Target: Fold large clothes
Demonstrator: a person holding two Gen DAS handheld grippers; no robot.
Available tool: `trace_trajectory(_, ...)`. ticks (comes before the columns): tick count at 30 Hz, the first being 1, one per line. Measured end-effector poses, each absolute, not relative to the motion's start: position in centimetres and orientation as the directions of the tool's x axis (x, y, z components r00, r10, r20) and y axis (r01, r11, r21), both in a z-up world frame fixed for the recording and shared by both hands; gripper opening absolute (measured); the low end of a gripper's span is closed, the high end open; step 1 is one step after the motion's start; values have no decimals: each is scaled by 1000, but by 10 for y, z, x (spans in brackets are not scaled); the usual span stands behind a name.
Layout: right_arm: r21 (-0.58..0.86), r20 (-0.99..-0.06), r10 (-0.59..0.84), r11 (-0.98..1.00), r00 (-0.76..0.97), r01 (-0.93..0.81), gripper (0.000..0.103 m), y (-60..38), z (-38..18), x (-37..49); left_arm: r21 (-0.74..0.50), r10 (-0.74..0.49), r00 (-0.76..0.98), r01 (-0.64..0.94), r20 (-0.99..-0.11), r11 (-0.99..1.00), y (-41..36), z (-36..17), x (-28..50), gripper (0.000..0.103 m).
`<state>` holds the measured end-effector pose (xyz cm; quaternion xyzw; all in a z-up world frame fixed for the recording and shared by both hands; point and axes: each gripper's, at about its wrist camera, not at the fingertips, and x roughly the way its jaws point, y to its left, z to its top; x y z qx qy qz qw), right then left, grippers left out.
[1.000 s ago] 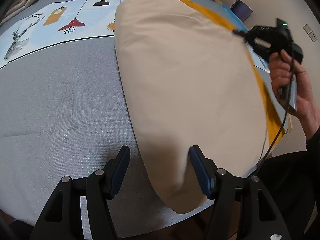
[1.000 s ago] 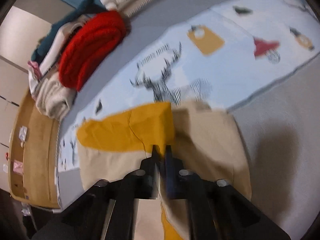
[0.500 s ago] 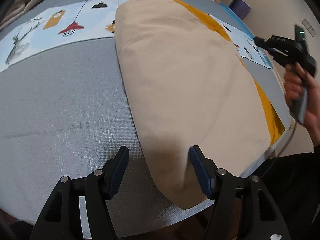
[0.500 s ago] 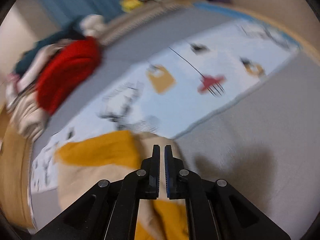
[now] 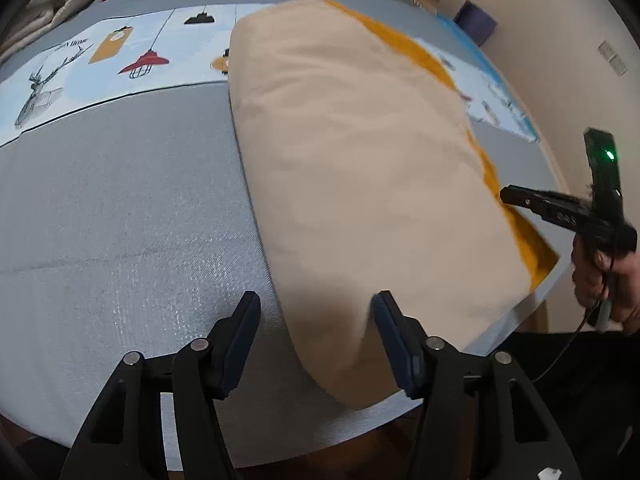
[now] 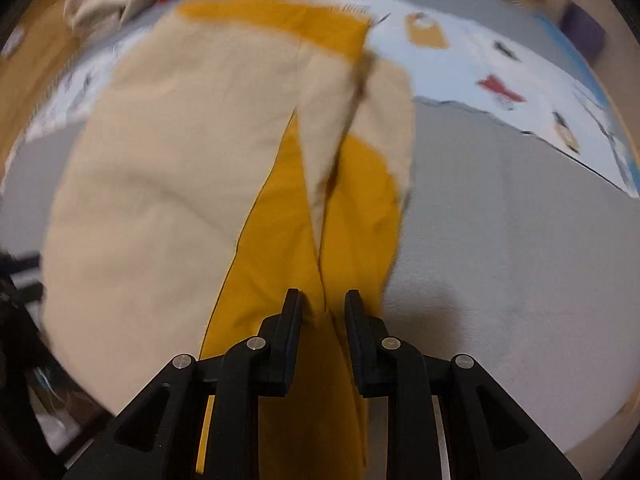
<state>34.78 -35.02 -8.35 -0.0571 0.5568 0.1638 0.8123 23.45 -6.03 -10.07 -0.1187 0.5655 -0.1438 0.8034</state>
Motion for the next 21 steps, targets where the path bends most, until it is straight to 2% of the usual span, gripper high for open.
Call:
trace_trajectory(1, 126, -910, 250, 927, 330, -354, 24, -349, -77, 344, -356, -370, 314, 106, -874, 929, -61, -101, 233, 54)
trace_trajectory(3, 135, -929, 252, 913, 270, -386, 24, -345, -87, 340, -323, -345, 274, 123, -898, 938, -65, -110, 233, 55)
trace_trajectory(7, 25, -988, 91, 892, 124, -452, 26, -345, -130, 326, -303, -329, 191, 151, -925, 941, -73, -125, 230, 59)
trace_trajectory(11, 21, -987, 87, 901, 133, -434, 26, -357, -126, 329, -296, -326, 180, 177, -928, 939, -72, -113, 234, 57)
trace_trajectory(14, 59, -970, 146, 917, 194, -393, 27, -365, -109, 339, -352, -388, 228, 182, -893, 918, -62, -91, 245, 57)
trace_trajectory(15, 83, -962, 172, 925, 213, -372, 30, -367, -104, 344, -367, -400, 240, 174, -884, 914, -58, -88, 249, 58)
trace_trajectory(18, 170, -943, 238, 946, 233, -276, 55, -371, -98, 362, -435, -446, 267, 102, -854, 894, -32, -87, 278, 61)
trace_trajectory(21, 243, -939, 284, 947, 195, -209, 58, -366, -113, 378, -521, -506, 249, 4, -826, 853, -12, -106, 309, 62)
